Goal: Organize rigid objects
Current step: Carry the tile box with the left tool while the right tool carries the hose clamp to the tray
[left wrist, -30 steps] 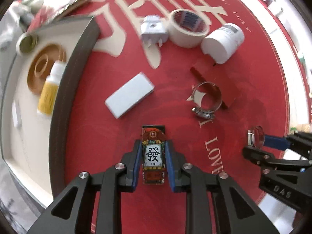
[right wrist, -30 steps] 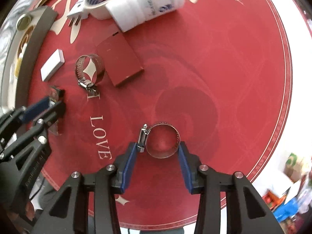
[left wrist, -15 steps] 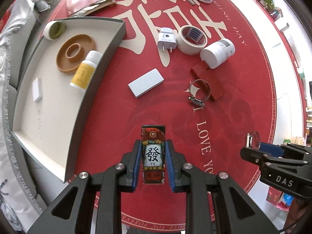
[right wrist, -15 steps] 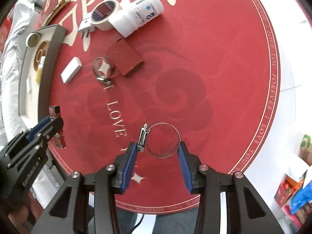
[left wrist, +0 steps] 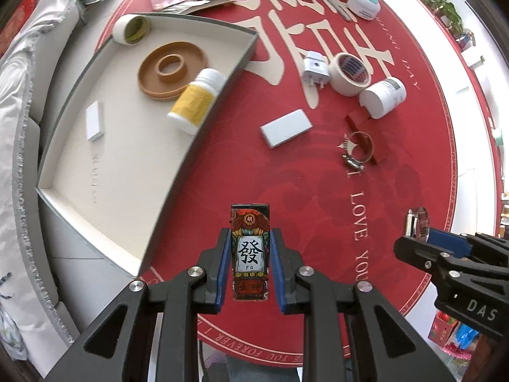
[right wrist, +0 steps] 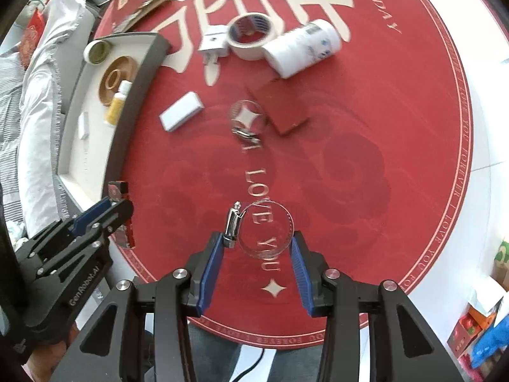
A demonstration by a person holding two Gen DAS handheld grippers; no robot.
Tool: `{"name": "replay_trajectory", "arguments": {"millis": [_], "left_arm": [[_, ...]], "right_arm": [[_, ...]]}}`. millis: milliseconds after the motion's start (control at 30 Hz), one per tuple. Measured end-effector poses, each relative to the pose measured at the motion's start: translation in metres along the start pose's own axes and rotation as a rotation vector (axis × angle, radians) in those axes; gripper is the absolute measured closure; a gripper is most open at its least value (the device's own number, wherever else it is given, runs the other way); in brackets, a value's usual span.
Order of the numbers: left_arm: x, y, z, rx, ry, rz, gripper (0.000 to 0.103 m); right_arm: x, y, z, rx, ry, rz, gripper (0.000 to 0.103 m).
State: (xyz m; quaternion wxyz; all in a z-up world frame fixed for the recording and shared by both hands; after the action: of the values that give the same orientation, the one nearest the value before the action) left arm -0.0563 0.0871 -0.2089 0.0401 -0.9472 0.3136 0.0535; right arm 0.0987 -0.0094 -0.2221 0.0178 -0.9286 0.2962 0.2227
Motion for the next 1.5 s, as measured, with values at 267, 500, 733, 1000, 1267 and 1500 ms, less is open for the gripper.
{"name": "replay_trajectory", "arguments": {"millis": [267, 500, 733, 1000, 1267, 1500], "left_arm": [[-0.028, 0.005, 0.002, 0.001, -0.010, -0.042, 0.078], [-0.052, 0.010, 0.006, -0.006, -0.027, -0.086, 0.078], [-0.076, 0.011, 0.010, -0.008, -0.048, -0.128, 0.078], [-0.093, 0.011, 0.015, -0.017, -0.060, -0.160, 0.078], [-0.103, 0.007, 0.020, -0.024, -0.060, -0.178, 0.078], [-0.124, -0.011, 0.014, 0.001, -0.057, -0.248, 0.078]], "right_arm": [[-0.032, -0.010, 0.009, 0.002, -0.021, -0.035, 0.059], [-0.053, -0.013, 0.005, 0.001, -0.040, -0.068, 0.059], [-0.074, -0.020, 0.010, 0.000, -0.045, -0.105, 0.059], [-0.090, -0.023, 0.016, -0.009, -0.053, -0.123, 0.059], [-0.103, -0.034, 0.022, -0.011, -0.057, -0.143, 0.059], [-0.129, -0.064, 0.017, 0.034, -0.093, -0.176, 0.059]]}}
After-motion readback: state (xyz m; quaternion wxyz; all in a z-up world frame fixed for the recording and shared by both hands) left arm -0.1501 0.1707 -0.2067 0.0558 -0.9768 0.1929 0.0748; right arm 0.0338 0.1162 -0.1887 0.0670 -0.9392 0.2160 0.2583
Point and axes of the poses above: each gripper's, at about its wrist camera, not at the fingertips, and z roughly the way its jaws point, x to its right, y to its underside, the point moved 7 cm from there along z, roughly the way its jaws point, and after that the axes turned 11 degrees about -y, right-handed, at the moved point
